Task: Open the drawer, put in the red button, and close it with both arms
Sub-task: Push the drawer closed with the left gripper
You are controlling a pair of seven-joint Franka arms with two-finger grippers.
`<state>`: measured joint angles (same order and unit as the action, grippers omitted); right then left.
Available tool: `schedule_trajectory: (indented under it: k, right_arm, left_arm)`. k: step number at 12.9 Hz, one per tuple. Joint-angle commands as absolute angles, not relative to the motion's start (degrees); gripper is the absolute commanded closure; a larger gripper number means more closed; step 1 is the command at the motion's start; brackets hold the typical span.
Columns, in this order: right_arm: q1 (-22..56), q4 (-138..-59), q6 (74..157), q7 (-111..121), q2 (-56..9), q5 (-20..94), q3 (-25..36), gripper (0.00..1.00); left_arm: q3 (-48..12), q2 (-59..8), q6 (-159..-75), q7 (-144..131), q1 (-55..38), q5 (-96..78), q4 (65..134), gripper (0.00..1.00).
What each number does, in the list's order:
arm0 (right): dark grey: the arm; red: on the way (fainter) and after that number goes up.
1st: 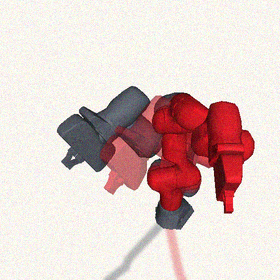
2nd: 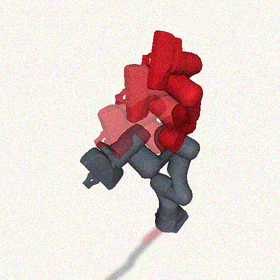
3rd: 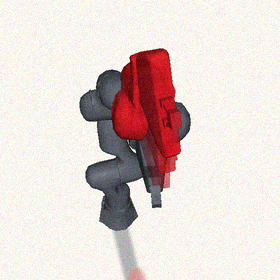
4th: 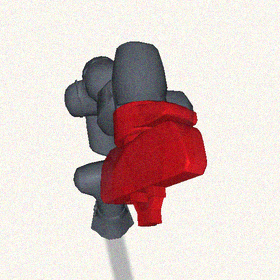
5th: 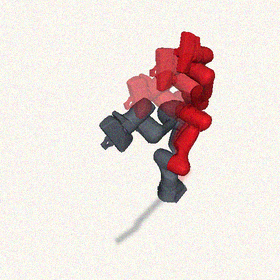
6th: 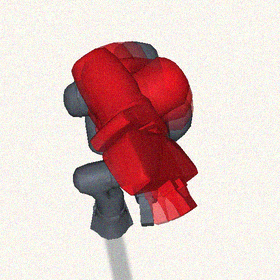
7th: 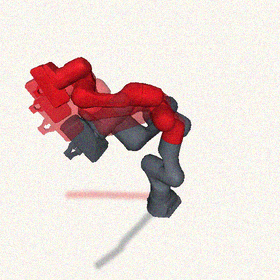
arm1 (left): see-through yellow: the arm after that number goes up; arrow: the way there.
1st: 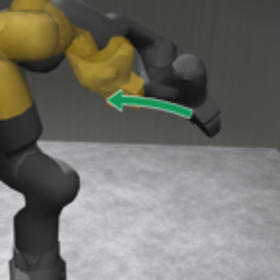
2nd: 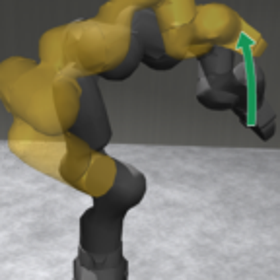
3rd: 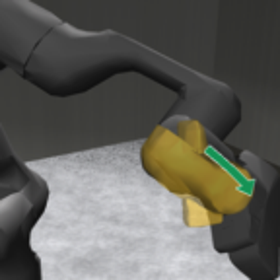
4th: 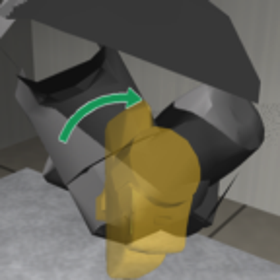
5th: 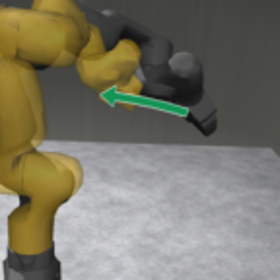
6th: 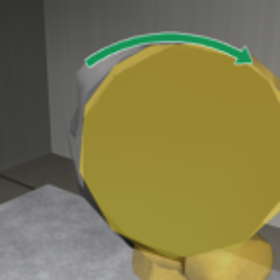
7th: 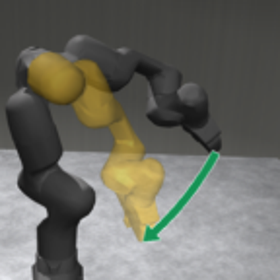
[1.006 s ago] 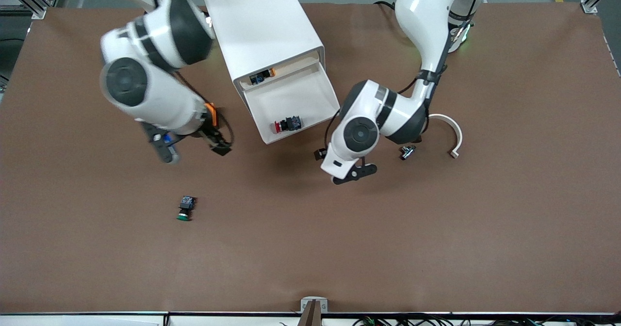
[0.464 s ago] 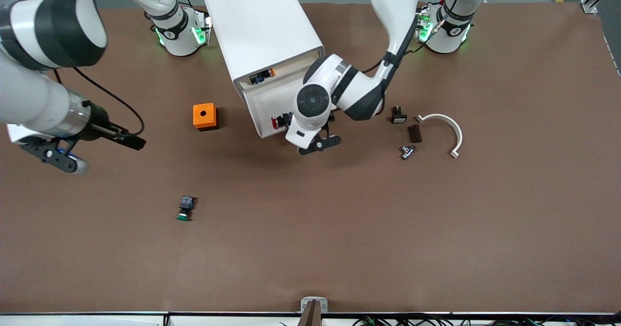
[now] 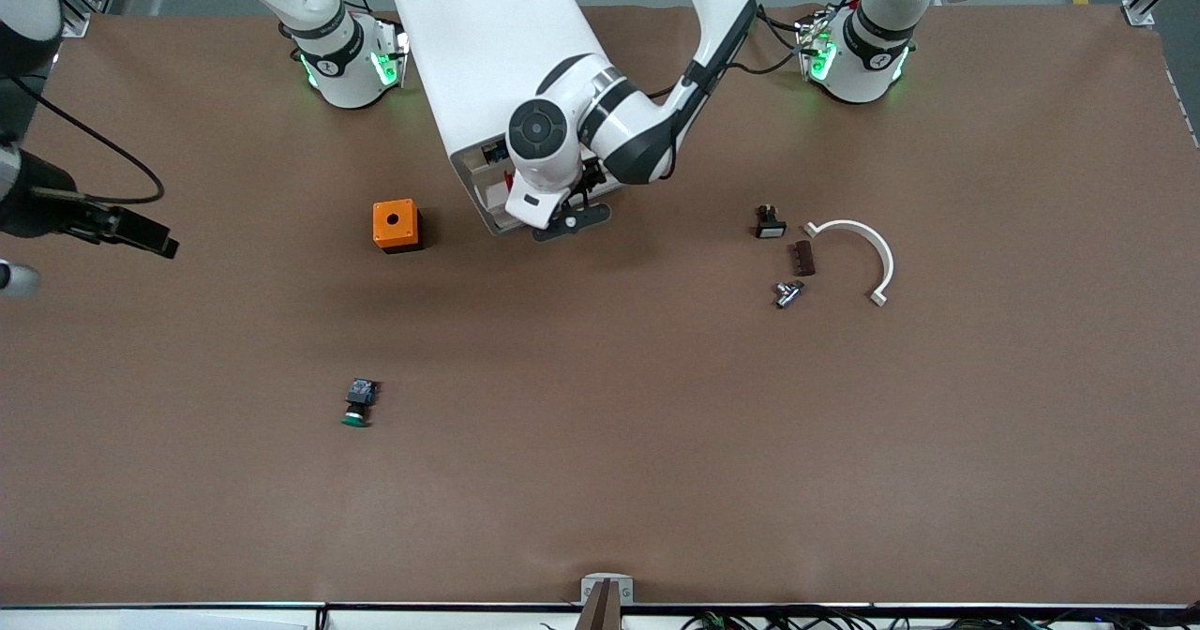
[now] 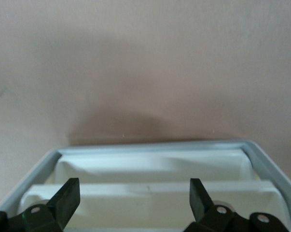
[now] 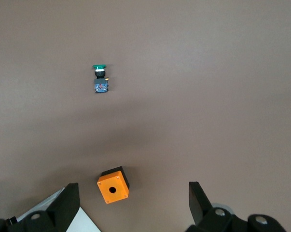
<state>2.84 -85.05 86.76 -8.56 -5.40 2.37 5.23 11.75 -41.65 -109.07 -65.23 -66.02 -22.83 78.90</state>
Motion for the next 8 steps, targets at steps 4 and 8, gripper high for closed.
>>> schedule_trajectory:
  k: [4,8]
  right_arm:
    - [1.32,-90.96,86.92,-6.59,3.07,1.58,4.13,0.00]
    - [1.14,-92.90,87.45,-7.29,5.10,0.44,4.13,0.00]
  left_arm:
    - [12.04,-39.73,-109.34,-68.55,-66.36,-21.98,79.89,0.00]
    - [16.16,-34.82,-109.34,-68.03,-58.91,-21.45,79.54,0.00]
